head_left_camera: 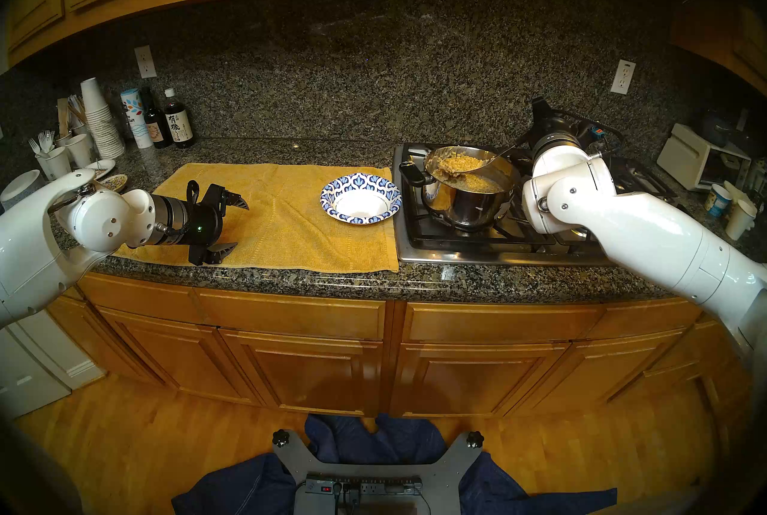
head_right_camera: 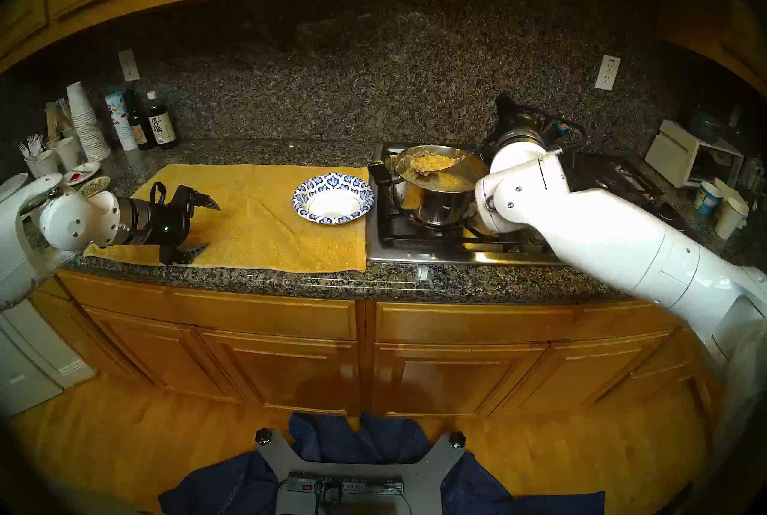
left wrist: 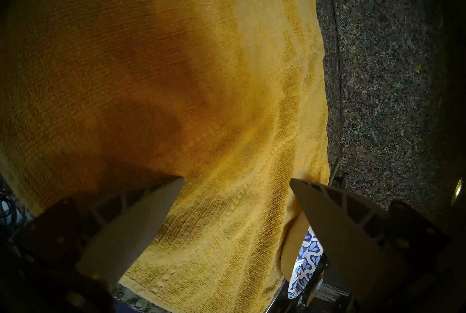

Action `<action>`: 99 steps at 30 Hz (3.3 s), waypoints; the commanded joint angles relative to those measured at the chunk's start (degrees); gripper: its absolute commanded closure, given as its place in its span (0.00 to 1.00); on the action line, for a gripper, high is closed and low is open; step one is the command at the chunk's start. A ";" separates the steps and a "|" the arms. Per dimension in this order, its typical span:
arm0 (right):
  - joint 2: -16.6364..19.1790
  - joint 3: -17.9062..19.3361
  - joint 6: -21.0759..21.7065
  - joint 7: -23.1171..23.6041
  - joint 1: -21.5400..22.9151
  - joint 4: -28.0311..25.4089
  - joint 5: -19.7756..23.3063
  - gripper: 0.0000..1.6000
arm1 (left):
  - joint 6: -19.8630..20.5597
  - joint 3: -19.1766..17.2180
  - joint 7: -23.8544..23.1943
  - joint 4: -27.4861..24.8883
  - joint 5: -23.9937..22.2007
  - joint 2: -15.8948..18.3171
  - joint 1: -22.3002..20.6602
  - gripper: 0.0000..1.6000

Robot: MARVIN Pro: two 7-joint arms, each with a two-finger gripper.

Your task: Scoop oatmeal into bowl

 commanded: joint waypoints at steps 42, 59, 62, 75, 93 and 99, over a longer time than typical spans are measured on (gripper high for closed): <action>5.28 -2.75 -5.18 -0.92 6.67 -5.44 7.48 1.00 | -0.02 -0.09 0.04 0.11 0.05 -0.12 -0.15 0.00; 5.92 -4.95 -5.18 -0.65 8.87 -5.44 8.91 1.00 | -0.02 -0.09 0.04 0.11 0.05 -0.12 -0.14 0.00; 5.83 -5.35 -5.18 -0.46 9.32 -5.47 9.32 1.00 | -0.02 -0.09 0.04 0.11 0.05 -0.12 -0.14 0.00; 4.53 -5.32 -5.18 -0.53 11.88 -8.37 9.94 1.00 | -0.02 -0.09 0.02 0.10 0.05 -0.10 -0.13 0.00; -4.37 -8.49 -5.18 -0.38 14.55 -9.16 11.52 1.00 | -0.02 -0.09 0.03 0.11 0.05 -0.11 -0.14 0.00; -8.65 -10.56 -5.18 -0.54 15.52 -7.42 11.46 1.00 | -0.02 -0.09 0.02 0.10 0.05 -0.11 -0.13 0.00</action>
